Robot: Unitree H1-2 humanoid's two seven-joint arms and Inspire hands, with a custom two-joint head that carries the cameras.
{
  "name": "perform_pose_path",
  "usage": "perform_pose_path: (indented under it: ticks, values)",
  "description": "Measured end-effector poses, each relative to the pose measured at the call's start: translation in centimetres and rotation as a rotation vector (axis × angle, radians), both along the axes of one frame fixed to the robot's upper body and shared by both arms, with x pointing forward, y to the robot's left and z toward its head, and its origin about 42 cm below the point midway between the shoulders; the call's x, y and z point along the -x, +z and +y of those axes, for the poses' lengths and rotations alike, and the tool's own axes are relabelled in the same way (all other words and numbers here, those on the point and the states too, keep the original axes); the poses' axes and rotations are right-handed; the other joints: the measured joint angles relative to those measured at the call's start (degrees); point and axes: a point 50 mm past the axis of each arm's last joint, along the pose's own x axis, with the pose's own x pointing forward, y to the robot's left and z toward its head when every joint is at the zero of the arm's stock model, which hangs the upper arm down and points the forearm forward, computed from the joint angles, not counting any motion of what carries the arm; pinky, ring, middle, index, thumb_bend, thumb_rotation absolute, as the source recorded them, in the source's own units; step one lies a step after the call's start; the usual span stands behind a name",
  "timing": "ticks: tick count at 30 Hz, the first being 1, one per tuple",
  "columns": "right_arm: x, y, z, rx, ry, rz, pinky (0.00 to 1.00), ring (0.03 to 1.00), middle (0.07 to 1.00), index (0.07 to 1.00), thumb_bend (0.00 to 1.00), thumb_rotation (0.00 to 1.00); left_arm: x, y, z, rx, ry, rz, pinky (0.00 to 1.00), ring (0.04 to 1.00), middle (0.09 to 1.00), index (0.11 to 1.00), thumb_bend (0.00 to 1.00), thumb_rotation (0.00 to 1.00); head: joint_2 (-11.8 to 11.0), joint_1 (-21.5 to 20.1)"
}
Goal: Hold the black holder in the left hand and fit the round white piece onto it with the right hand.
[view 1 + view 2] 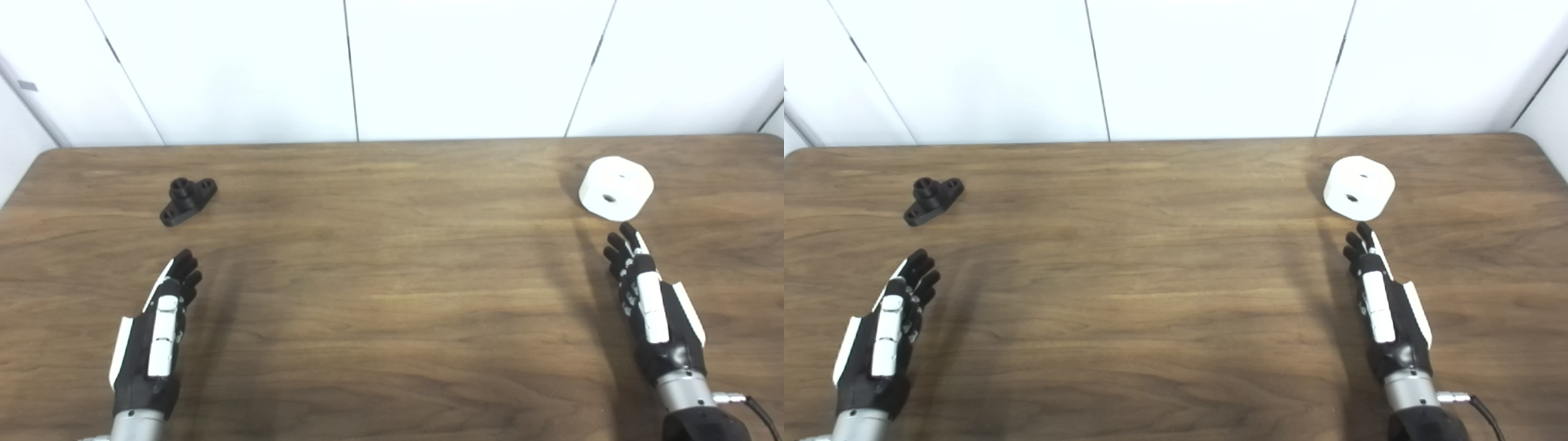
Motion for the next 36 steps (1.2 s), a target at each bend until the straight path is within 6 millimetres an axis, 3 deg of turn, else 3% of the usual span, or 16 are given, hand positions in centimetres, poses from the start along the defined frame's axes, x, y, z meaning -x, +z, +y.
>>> perform_pose_path:
  ticks: [17,22,27,32,36]
  values:
    - [0.0,0.0,0.1,0.001,0.004,0.003,1.0,0.964,0.965,0.973,0.59,1.0,0.0,-0.2,0.1,0.0,0.0,0.0,0.98,0.94,0.946,0.949,0.49,0.93,0.44,0.09]
    - [0.0,0.0,0.0,0.001,0.001,0.002,1.0,0.963,0.961,0.971,0.59,1.0,0.0,-0.2,0.0,0.0,-0.001,0.001,0.98,0.94,0.943,0.944,0.48,0.93,0.35,1.84]
    - [0.1,0.0,-0.2,0.001,-0.003,0.001,1.0,0.967,0.958,0.978,0.58,1.0,0.1,-0.2,-0.5,0.0,-0.01,0.0,0.97,0.93,0.94,0.932,0.47,0.9,-2.63,6.93]
    - [0.3,-0.5,-1.2,0.008,0.001,-0.017,1.0,0.969,0.967,0.987,0.59,1.0,0.2,-0.2,-0.8,0.015,0.01,-0.003,0.9,0.895,0.901,0.89,0.49,0.75,-5.09,11.94]
    - [0.4,-0.7,-1.7,-0.019,0.008,-0.025,1.0,0.998,0.997,0.999,0.59,1.0,0.1,-0.5,-1.3,0.02,0.005,0.001,0.95,0.935,0.931,0.919,0.5,0.82,-7.11,14.15]
